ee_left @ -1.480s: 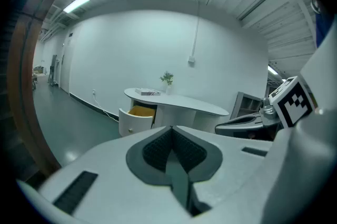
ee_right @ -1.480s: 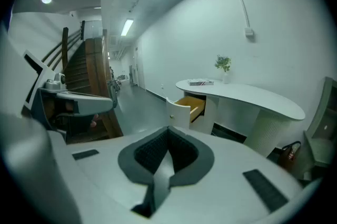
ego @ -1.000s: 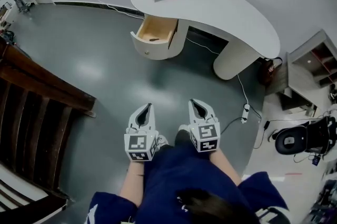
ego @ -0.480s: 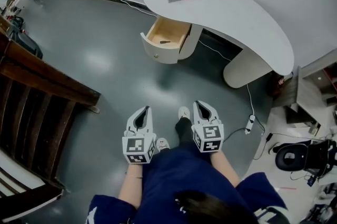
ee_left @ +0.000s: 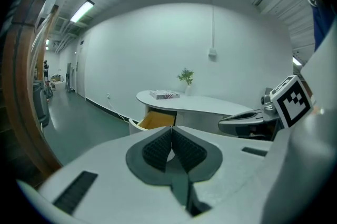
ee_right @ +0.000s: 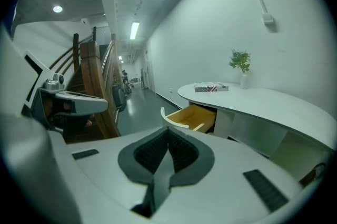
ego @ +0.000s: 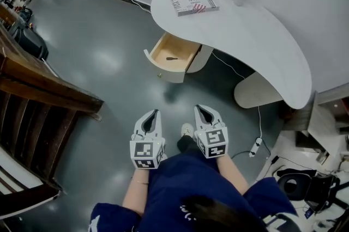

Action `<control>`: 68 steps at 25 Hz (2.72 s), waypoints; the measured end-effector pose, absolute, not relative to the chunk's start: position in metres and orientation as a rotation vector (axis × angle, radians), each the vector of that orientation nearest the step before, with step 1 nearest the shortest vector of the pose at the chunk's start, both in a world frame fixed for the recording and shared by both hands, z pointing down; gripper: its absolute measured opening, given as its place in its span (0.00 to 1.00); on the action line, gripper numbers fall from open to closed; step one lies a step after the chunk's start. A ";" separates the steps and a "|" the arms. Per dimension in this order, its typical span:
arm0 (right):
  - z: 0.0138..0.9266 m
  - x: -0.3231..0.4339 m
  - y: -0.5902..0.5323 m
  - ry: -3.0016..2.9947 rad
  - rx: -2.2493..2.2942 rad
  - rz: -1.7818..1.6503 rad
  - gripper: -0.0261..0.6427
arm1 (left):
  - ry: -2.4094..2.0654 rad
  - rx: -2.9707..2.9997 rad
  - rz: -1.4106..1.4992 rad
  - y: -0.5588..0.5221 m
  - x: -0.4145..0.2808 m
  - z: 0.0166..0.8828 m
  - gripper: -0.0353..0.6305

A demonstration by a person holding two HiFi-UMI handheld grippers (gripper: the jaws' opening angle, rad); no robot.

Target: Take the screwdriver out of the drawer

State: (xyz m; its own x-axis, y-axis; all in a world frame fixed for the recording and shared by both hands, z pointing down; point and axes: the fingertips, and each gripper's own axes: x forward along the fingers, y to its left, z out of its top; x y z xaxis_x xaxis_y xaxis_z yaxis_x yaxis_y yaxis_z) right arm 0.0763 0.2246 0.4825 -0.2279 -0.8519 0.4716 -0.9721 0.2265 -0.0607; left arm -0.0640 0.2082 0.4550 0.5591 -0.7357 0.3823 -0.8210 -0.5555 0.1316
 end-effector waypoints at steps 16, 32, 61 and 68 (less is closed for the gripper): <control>0.521 0.126 0.167 -2.216 1.480 0.630 0.05 | -1.320 2.379 0.450 0.154 0.014 0.481 0.06; 0.520 0.111 0.057 -2.147 1.473 0.521 0.05 | -1.233 2.436 0.461 0.036 0.000 0.489 0.06; 0.595 0.055 -0.075 -1.920 1.154 0.516 0.17 | -1.007 2.442 0.546 -0.100 -0.049 0.526 0.06; 0.628 0.047 -0.094 -1.897 0.971 0.476 0.20 | -1.053 2.364 0.549 -0.102 -0.048 0.531 0.06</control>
State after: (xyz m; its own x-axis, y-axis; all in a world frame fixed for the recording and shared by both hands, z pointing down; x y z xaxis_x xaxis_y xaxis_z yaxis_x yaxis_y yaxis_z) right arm 0.0471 -0.0940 0.6280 -0.2636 -0.4299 0.8636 -0.7867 0.6139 0.0655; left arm -0.0477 -0.1023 0.5314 0.6212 -0.5701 0.5377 -0.7674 -0.5817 0.2699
